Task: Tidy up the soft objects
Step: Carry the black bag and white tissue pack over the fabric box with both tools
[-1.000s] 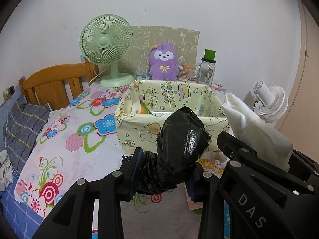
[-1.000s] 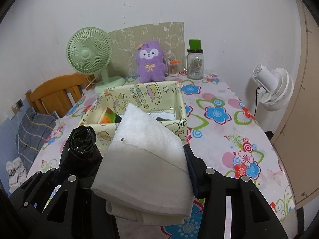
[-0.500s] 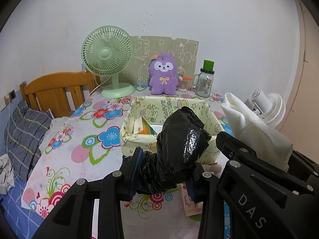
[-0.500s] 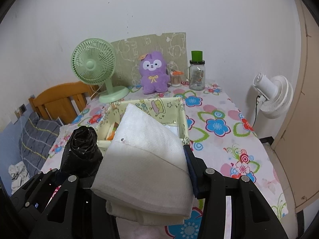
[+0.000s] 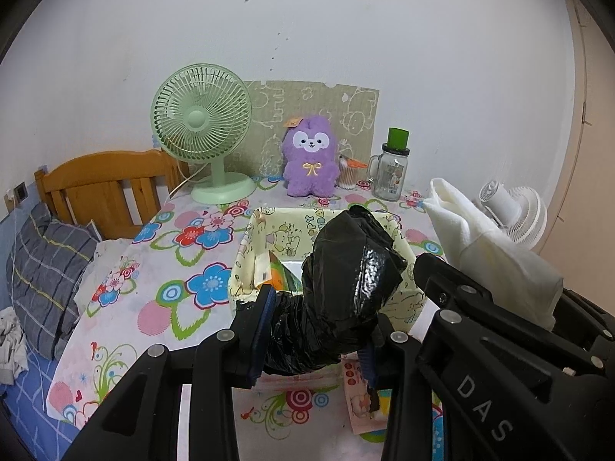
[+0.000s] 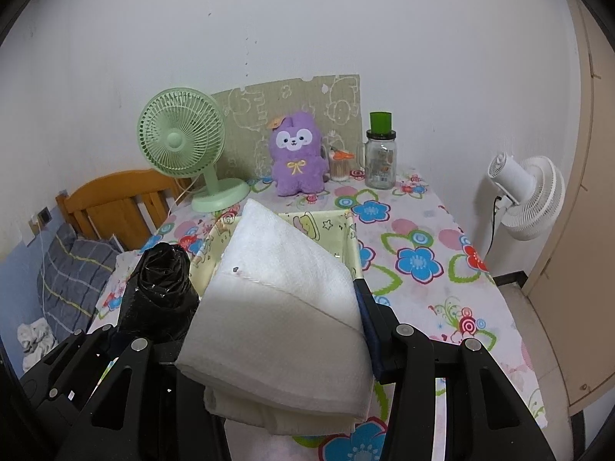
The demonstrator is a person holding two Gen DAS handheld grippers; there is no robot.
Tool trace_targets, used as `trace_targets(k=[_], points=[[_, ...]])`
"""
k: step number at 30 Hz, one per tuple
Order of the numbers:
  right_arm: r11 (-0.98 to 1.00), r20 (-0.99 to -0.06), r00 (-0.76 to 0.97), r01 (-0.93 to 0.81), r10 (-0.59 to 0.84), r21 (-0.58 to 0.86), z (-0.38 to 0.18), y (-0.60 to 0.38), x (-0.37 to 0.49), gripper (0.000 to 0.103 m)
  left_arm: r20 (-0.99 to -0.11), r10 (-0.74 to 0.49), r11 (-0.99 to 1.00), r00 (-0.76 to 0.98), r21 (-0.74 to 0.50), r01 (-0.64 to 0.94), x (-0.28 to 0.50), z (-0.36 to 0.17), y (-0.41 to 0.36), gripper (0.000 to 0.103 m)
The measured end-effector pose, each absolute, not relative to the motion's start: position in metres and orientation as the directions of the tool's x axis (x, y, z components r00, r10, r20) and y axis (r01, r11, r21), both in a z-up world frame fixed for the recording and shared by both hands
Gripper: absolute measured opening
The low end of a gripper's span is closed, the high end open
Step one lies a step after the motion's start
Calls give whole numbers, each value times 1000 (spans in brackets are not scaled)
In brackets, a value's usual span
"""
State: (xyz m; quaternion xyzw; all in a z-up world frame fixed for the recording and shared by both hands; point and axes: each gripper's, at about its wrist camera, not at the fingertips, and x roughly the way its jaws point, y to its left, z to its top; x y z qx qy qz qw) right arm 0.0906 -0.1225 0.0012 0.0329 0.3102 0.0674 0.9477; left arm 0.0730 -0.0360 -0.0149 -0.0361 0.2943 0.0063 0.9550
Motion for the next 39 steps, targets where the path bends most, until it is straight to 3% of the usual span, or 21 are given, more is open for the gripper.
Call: trace_targets(k=[21,39], points=[[987,-605,780,-131,159,92,8,-111,153,51,-581,-30,995,813,-93,-30,130,-10,-23,39],[978,-651,731,-181,205,105,-18,-103,216,51,-664,-59,991,746,-126,-34,185,-37,-15,44]])
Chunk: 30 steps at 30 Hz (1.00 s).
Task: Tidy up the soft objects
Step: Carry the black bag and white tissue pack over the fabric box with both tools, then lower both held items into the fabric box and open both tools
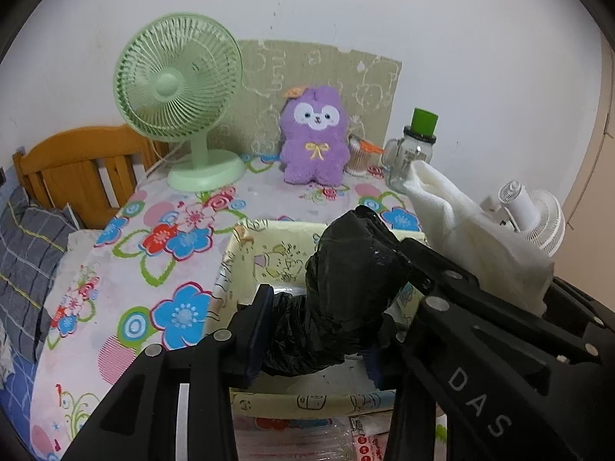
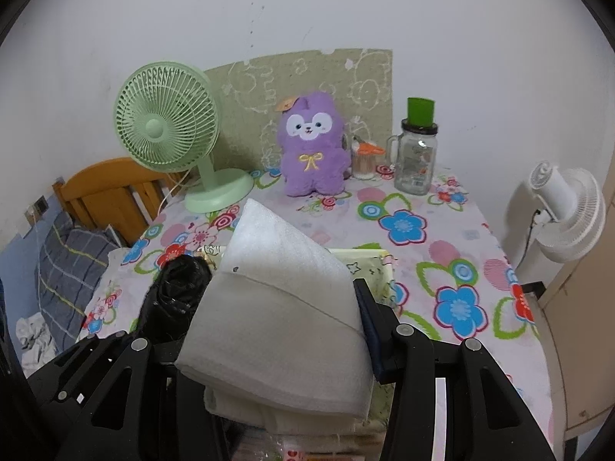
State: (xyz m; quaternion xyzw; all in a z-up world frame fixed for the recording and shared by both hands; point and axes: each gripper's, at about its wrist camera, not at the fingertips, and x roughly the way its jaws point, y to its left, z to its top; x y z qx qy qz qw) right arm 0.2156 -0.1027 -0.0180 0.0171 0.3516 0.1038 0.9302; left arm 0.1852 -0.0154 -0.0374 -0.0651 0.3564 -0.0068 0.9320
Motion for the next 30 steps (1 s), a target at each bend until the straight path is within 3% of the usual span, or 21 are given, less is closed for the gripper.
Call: trace_targets(k=[5,8,11,19,24,30], points=[[974,-663,715,-196,222,115,-29,-102,229,51,-698,-67,991,713,-128,-33,195,-52,-16,45],[969,-670,702,-217,241,121,-36,-101,235,51,-701,-80,989,708,-145,-32,198,-61,-13,68],[964,-684,684,-235,253,122,-46,-96,240,51,-710,-97,986,697,-163,-29,201,-68,-10,78],[957,-698,660,-254,277,140,-57,-91,243,52,-707,-80,991,702,-132,-21,200,-72,-14,80],[953,-687,666,-266,289,143,-56,-91,243,72,-708,-87,991,701,-132,-10,201,-72,-14,83],[954,-687,667,-265,288,143,-56,-93,241,76,-708,-85,992,701,-124,-5,199,-72,-14,85]])
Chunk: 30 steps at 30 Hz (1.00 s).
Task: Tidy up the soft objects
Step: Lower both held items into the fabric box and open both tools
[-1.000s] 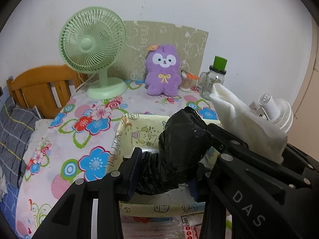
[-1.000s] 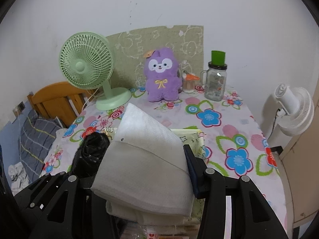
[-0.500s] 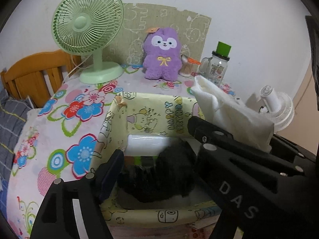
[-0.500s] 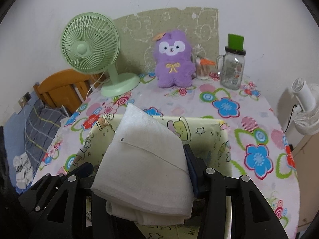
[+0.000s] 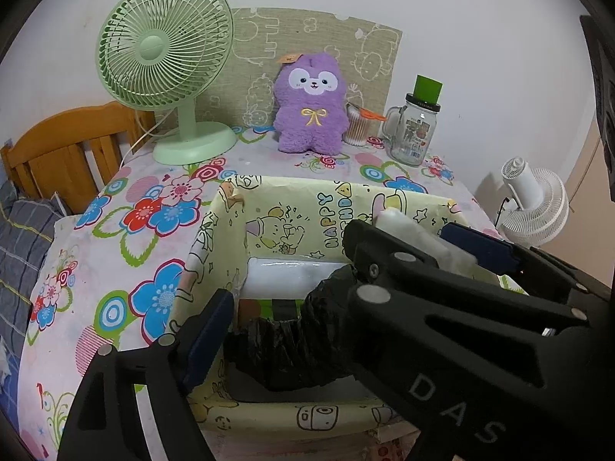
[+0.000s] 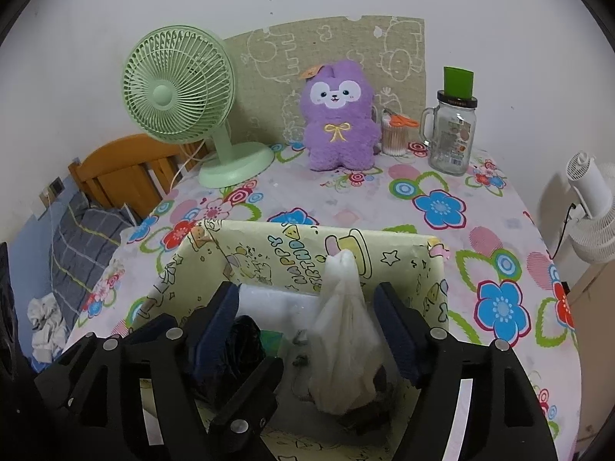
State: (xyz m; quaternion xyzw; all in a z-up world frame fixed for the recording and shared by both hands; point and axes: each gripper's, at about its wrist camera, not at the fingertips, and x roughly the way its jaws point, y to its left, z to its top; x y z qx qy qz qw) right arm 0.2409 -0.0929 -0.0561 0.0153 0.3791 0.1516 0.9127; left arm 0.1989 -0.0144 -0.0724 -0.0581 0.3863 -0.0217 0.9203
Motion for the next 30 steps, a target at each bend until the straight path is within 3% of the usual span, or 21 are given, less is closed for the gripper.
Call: trace_targets(k=[10,30], points=[[954,-672,682,-263,288,142,-51,-101,224,81,-701,-62,994,710,-105,-17,186,-68,-18,94],[962,-641,720,-244,265,124,-40,-115,177,82,-676,-76,994,733,-105,5,151,-54,-29,98]])
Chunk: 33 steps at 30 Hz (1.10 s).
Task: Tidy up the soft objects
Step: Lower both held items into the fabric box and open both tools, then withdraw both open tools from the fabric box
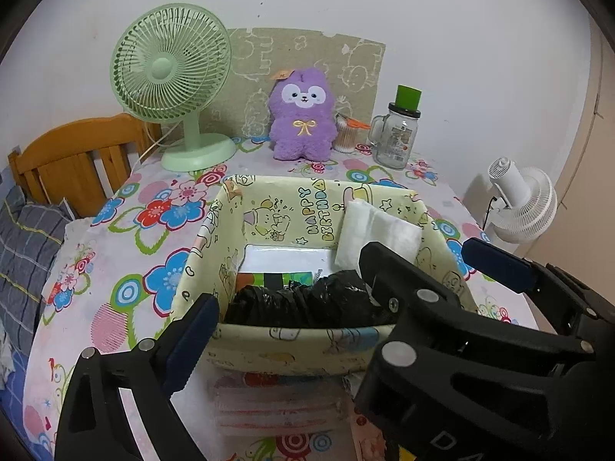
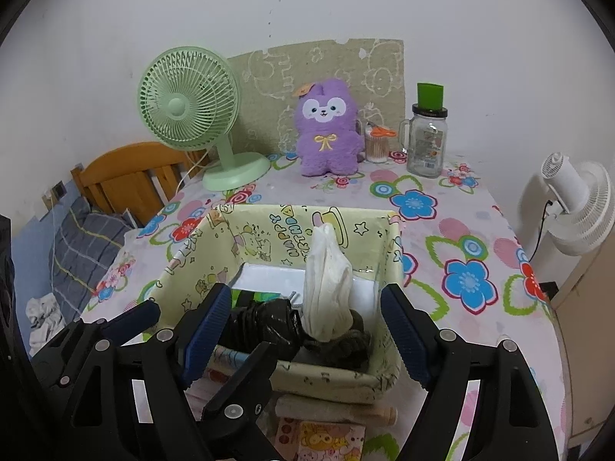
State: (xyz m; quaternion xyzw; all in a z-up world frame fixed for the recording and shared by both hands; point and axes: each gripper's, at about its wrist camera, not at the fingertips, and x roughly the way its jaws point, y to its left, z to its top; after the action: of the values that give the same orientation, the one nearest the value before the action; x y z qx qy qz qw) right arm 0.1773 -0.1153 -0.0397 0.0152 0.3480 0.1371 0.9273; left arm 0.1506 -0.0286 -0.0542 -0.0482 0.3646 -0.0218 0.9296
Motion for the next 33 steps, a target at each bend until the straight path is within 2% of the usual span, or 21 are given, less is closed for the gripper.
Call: trace_targets(k=[10,22,33], points=[[972,-626,746,-217,226,93,-32,-120,156,83,-660,-83,995,747,-98,23,131,-49,-34,98],[981,-613,767,-173,191,89,-28,-128,128,90,-641,-71,997,764,-60,43,107,-43,-42,98],[984,-608,774,-155,176,88,-28,-132,107,91,-628,-80,997,774,-55,58,90,-43,-47,98]])
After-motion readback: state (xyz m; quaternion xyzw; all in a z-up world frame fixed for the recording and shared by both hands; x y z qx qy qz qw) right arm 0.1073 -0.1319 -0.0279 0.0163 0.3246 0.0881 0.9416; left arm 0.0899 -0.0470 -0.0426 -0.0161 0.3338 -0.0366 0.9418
